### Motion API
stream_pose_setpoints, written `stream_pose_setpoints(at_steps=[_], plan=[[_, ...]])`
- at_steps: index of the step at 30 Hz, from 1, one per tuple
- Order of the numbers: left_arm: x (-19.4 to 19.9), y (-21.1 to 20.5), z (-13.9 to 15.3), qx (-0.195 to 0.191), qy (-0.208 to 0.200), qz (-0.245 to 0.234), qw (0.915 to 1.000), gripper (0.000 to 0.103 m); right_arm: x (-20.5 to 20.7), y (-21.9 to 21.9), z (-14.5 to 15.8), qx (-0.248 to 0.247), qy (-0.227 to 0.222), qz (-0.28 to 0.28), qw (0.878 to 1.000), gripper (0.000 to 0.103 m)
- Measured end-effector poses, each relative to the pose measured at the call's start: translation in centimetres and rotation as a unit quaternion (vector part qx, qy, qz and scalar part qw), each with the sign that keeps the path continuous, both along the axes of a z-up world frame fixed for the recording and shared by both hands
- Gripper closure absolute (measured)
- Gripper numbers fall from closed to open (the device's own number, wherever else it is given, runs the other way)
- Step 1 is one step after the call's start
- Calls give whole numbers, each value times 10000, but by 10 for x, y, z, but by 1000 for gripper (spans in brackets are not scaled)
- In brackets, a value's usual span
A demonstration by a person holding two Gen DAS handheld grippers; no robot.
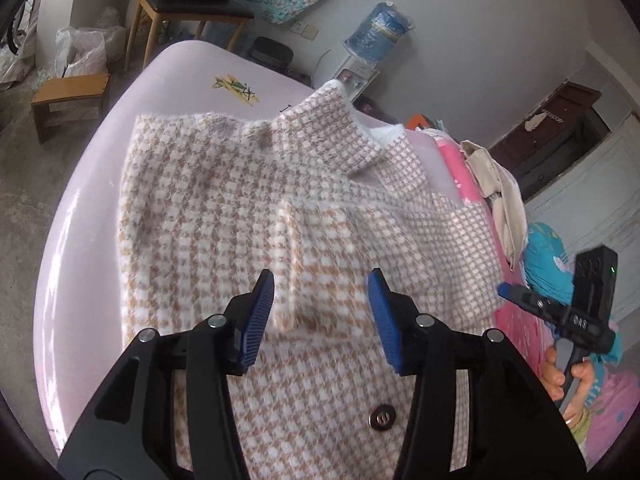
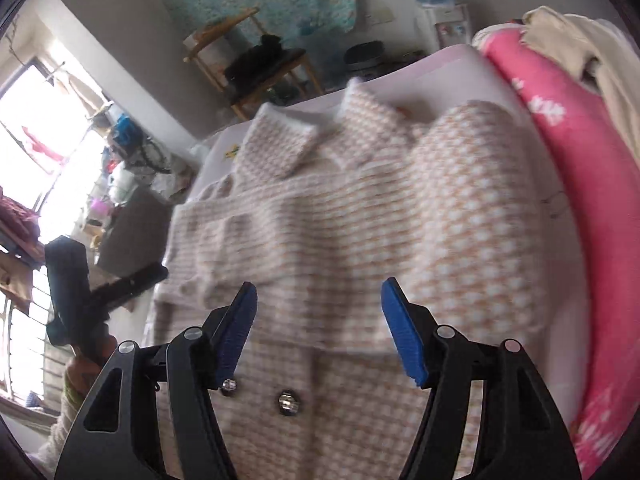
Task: Fold large clothes
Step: 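Fold the sleeve over the coat with the right gripper while the left gripper grasps the folded edge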
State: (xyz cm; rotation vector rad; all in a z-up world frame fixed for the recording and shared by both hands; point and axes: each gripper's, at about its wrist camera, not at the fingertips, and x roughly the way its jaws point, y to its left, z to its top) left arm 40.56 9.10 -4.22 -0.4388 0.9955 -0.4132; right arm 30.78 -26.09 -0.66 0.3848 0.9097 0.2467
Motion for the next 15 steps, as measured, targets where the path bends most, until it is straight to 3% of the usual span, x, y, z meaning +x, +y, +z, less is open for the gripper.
stream_pose_setpoints(at_steps=[4, 7, 8, 10, 15], plan=[[40, -12, -29, -276, 556, 47, 9981, 65, -18, -45, -12, -88, 20, -366, 9993, 40], [52, -22, -35, -199, 611, 36, 9979, 83, -26, -64, -17, -123, -39, -536, 9985, 40], [54, -27, -34, -89, 559, 1, 9984, 98, -26, -71, -17, -171, -63, -584, 9981, 40], [51, -32, -21, 15, 315, -40, 9995, 99, -25, -78, -13, -339, -149, -677, 9970, 40], [30, -18, 62, 64, -1095, 165, 9938, 100, -22, -87, 3, -689, -478, -752, 9936, 40]])
